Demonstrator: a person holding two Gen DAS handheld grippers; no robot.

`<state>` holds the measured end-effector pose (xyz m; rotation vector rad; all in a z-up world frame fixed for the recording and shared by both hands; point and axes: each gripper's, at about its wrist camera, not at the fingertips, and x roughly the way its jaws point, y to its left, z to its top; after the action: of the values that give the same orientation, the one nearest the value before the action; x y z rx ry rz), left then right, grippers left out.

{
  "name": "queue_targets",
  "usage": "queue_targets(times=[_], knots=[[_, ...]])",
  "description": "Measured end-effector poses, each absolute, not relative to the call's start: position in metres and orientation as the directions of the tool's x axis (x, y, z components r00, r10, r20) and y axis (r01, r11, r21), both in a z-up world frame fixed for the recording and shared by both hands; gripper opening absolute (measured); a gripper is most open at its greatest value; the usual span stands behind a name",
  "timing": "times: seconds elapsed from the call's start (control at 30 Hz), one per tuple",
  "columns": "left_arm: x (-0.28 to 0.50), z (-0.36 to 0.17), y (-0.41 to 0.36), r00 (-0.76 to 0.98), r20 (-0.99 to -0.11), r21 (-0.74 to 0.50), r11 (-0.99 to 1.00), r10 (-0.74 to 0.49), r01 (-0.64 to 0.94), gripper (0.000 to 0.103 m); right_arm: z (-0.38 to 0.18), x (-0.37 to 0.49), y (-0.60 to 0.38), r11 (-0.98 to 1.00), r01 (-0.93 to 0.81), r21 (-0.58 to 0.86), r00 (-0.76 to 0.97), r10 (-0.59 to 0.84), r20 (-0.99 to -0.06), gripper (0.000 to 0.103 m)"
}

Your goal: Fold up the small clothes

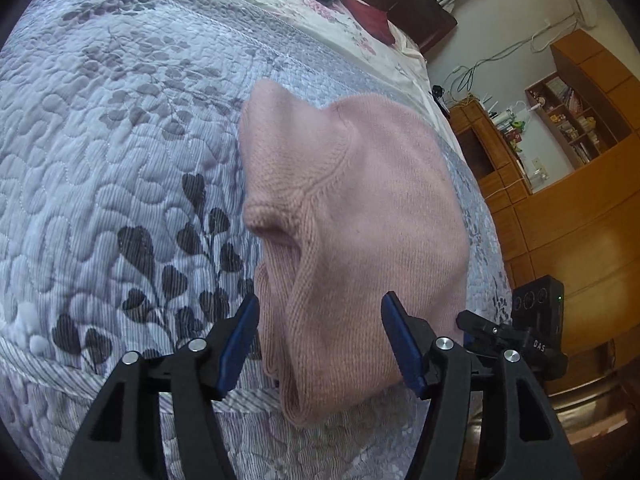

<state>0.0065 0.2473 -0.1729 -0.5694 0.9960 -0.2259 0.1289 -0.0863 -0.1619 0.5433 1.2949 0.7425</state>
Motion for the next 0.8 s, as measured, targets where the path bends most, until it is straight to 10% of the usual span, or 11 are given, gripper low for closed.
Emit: queue_targets(times=[0.1,0.37,0.8], knots=[[0.002,-0.182,0.245,0.513,-0.758,-0.519,0.849,-0.402,-0.101,0.064,-0.163,0.118,-0.090,0.656,-0.175,0.734,0.097,0.753,-0.650,0.032],[-0.005,-0.204,0.252,0.485,-0.786,-0.493,0.862,-0.383,-0.119,0.065,-0.180,0.103,-0.105,0.690,-0.114,0.714,0.105,0.723,-0.682,0.029],[-0.032,-0.163,0.241,0.462,-0.845,-0.377,0.913,-0.269,-0.158,0.070,-0.132,0.074,-0.105,0.793,-0.174,0.583,0.181,0.608,-0.773,0.069]])
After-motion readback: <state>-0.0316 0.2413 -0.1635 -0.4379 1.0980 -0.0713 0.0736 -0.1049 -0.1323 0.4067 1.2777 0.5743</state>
